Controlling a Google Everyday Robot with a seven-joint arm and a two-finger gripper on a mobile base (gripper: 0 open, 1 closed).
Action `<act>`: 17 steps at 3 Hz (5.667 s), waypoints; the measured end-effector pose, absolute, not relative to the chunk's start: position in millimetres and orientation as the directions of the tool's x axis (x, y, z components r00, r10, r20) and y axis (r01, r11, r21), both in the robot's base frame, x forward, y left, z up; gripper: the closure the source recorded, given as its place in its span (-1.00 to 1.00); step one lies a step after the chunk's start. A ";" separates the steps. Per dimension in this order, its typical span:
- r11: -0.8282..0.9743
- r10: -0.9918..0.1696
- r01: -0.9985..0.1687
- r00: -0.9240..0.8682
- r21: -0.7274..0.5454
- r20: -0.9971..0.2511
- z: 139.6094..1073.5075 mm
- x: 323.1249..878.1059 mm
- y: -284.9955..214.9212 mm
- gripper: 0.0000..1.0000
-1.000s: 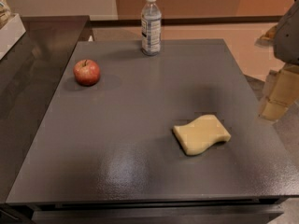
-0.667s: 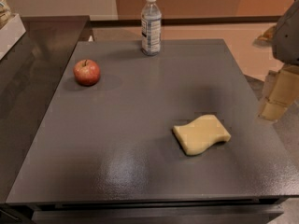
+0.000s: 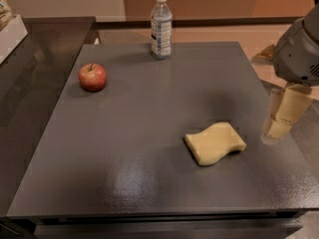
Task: Move sponge near blue plastic bottle
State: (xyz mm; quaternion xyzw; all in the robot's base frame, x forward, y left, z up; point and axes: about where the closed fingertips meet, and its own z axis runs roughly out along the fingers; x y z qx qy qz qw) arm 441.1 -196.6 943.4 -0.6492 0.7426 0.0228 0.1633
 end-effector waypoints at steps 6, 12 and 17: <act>-0.017 -0.941 -1.000 0.022 -0.017 -0.339 843.2 429.2 -145.7 -0.17; 0.259 -0.919 -0.919 -0.139 -0.298 -0.369 951.0 634.2 -119.8 1.00; 0.254 -0.935 -0.916 -0.150 -0.310 -0.322 882.1 725.2 -108.3 -0.74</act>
Offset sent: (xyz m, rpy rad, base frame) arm -0.0085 0.0343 -0.0826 0.1002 0.1160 0.1499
